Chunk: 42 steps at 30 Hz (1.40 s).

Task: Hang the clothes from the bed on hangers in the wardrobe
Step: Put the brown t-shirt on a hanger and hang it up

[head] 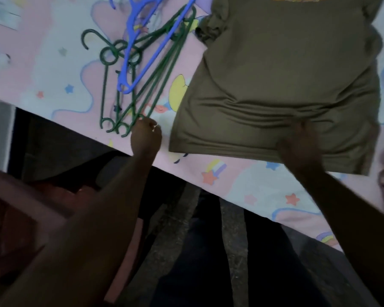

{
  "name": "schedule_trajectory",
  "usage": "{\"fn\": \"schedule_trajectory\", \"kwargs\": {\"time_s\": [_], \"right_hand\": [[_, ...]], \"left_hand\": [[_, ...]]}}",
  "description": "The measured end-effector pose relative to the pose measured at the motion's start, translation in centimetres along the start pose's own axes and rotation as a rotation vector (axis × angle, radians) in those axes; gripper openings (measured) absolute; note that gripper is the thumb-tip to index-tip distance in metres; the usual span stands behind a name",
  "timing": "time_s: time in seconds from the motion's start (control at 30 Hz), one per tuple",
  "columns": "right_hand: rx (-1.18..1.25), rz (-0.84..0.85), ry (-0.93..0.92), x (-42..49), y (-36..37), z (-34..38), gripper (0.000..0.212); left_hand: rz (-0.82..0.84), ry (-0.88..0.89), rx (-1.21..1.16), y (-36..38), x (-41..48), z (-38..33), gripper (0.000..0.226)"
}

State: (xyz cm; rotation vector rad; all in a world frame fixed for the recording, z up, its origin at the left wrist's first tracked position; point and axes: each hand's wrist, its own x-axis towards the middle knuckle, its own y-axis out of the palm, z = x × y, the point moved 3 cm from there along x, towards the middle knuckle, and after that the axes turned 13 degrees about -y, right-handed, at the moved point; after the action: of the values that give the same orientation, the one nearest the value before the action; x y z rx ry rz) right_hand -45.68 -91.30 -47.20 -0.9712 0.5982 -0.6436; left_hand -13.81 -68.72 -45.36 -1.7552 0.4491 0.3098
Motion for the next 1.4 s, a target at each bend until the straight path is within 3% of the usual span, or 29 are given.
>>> {"fn": "schedule_trajectory", "kwargs": {"time_s": [0.13,0.27,0.37,0.47,0.57,0.7,0.8,0.97,1.07,1.13,1.23,1.33,1.4], "right_hand": [[0.087,0.303,-0.178,-0.2,5.4,8.5,0.059],[-0.093,0.508,-0.079,-0.1,8.0,10.9,0.067],[-0.154,0.558,-0.089,0.2,8.1,11.0,0.069],[-0.158,0.566,-0.105,0.4,8.2,10.5,0.069],[-0.145,0.507,-0.095,0.1,8.5,10.6,0.069],[-0.149,0.473,-0.082,-0.1,8.7,10.8,0.069],[-0.14,0.486,-0.083,0.0,8.9,10.5,0.072],[-0.079,0.582,-0.016,0.6,8.2,10.1,0.074],[-0.029,0.502,-0.283,0.8,7.8,10.5,0.054],[0.148,0.421,-0.361,0.9,7.4,8.9,0.05],[0.685,0.309,0.015,1.4,2.9,8.6,0.033],[1.293,0.057,0.391,0.3,-0.5,7.0,0.034],[1.533,-0.16,0.508,-1.2,-2.7,5.1,0.021]], "left_hand": [[-0.058,0.026,0.056,-0.9,1.5,-0.3,0.029],[-0.172,0.178,0.142,-2.1,3.3,-1.2,0.037],[-0.274,0.249,0.186,-3.8,5.7,-2.8,0.044],[-0.407,0.052,-0.014,-6.2,7.9,-4.0,0.049],[-0.198,-0.271,-0.359,-6.0,9.8,-4.0,0.051],[0.114,-0.525,-0.847,-4.6,11.5,-3.6,0.024],[0.254,-0.529,-1.129,-4.8,11.3,-4.3,0.017],[0.372,-0.454,-1.336,-5.6,8.1,-4.7,0.016],[0.474,-0.444,-1.408,-5.0,3.8,-4.1,0.016],[0.552,-0.429,-1.396,-3.7,0.1,-3.7,0.02],[0.672,-0.403,-1.341,-0.7,-5.7,-3.5,0.025],[0.811,-0.432,-1.236,3.4,-12.2,-3.6,0.024],[0.916,-0.492,-1.136,6.2,-16.7,-3.5,0.021]]}}
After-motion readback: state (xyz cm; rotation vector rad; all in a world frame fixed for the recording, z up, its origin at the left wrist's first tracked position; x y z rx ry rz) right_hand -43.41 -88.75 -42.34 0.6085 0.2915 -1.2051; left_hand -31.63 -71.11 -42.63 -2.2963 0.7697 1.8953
